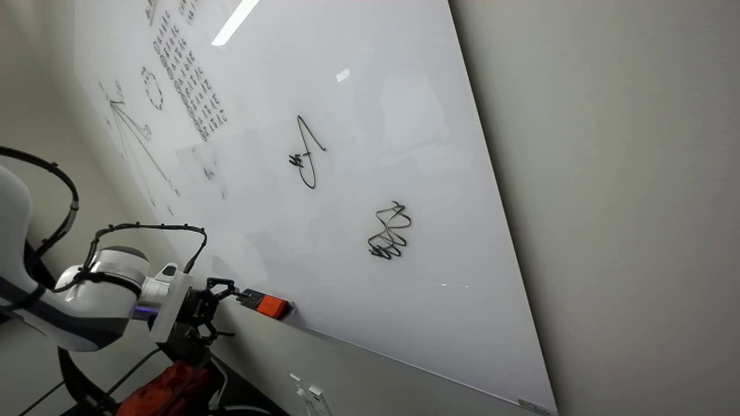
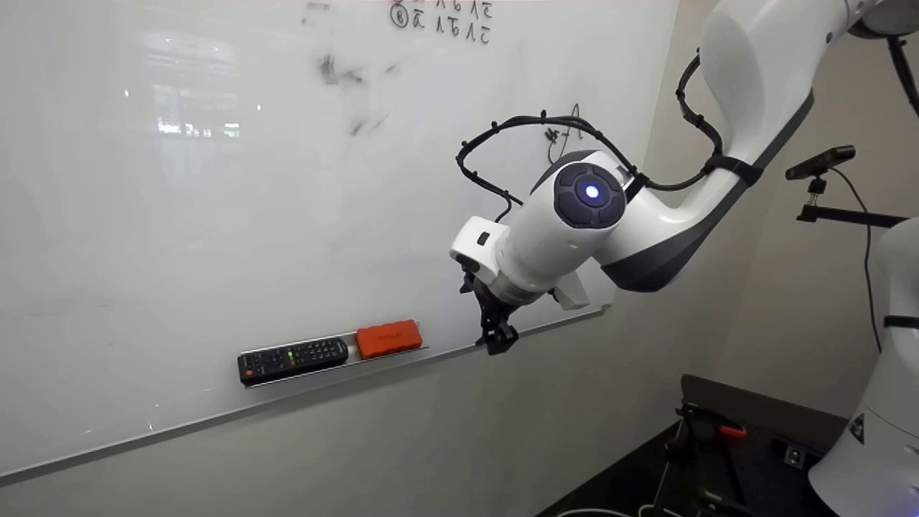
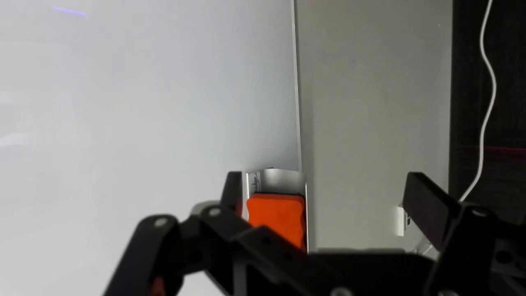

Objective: Pick up the duster and erase the board

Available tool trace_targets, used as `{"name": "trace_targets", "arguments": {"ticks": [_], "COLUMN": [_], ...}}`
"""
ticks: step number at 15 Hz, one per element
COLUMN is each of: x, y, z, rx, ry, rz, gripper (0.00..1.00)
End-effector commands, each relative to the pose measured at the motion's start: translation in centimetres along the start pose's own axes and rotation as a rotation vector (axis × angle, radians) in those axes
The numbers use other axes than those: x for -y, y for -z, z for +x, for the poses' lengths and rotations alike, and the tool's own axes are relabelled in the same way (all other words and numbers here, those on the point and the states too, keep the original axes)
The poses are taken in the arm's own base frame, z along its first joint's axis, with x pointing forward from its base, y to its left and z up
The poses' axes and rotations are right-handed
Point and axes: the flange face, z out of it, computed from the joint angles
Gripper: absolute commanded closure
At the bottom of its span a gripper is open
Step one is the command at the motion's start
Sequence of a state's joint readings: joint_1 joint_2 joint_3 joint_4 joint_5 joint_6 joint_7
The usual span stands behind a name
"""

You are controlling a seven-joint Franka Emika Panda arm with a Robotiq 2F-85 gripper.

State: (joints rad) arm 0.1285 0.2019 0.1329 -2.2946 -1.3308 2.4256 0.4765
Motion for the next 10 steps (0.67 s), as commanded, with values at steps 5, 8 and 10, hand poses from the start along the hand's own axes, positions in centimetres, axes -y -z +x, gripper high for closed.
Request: {"name": "trace_targets", "arguments": {"ticks": [5, 8, 10], "x": [-2.5, -4.1, -4.9], "y": [-0.5, -0.6, -0.8], "z": [0.0, 0.2, 0.5], "rx": [0.010, -0.023, -0.065], "ry": [0.009, 0.036, 0.061], "rz": [0.001, 0.045, 0.085], "gripper": [0.00, 0.00, 0.00]}}
